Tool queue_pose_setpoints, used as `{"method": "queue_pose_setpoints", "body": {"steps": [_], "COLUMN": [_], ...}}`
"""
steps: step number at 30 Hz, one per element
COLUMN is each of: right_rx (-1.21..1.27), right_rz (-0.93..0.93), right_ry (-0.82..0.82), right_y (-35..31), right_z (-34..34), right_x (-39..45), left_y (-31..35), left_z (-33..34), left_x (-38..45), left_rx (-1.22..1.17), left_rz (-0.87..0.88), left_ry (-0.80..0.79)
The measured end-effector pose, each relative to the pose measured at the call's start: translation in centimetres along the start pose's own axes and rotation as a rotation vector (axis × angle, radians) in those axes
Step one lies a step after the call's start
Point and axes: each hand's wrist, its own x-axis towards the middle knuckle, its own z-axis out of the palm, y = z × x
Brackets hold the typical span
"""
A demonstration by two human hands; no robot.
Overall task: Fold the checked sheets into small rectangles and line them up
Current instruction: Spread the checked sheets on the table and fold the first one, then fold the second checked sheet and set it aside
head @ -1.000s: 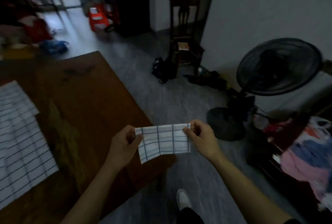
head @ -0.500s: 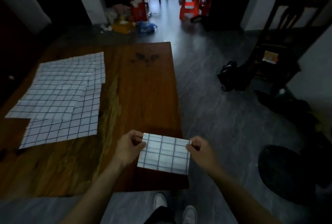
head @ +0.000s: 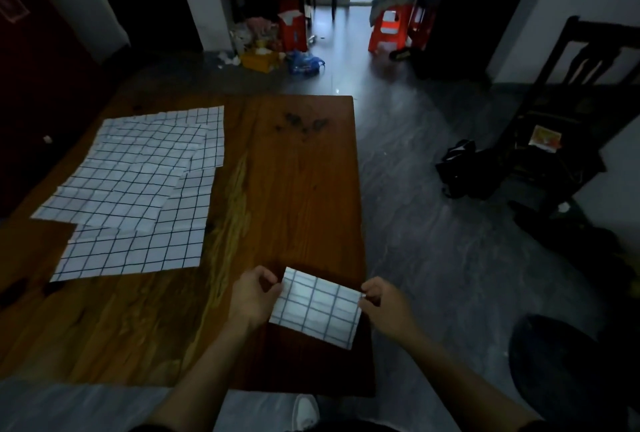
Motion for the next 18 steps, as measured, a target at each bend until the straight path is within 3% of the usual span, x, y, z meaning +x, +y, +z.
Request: {"method": "queue_pose_setpoints", "body": {"steps": [4, 12, 18], "right_rx": [0.06, 0.042, -0.08], "right_rz": [0.031, 0.004, -0.172], "right_ry": [0.065, 0.113, 0.071], "right_y": [-0.6, -2.3, -3.2], "right_z": [-1.5, -3.4, -3.4], "right_x": [0.4, 1.2, 0.5], "left_y": [-0.5, 0.1, 1.2], "left_z": [-0.4, -1.2, -2.4], "left_x": [1.3, 3.0, 1.8], "left_rx": [0.03, 0.059, 0.113], "left_rz": [-0.016, 0.121, 0.262], "left_ry": [0.036, 0.019, 0.027]}}
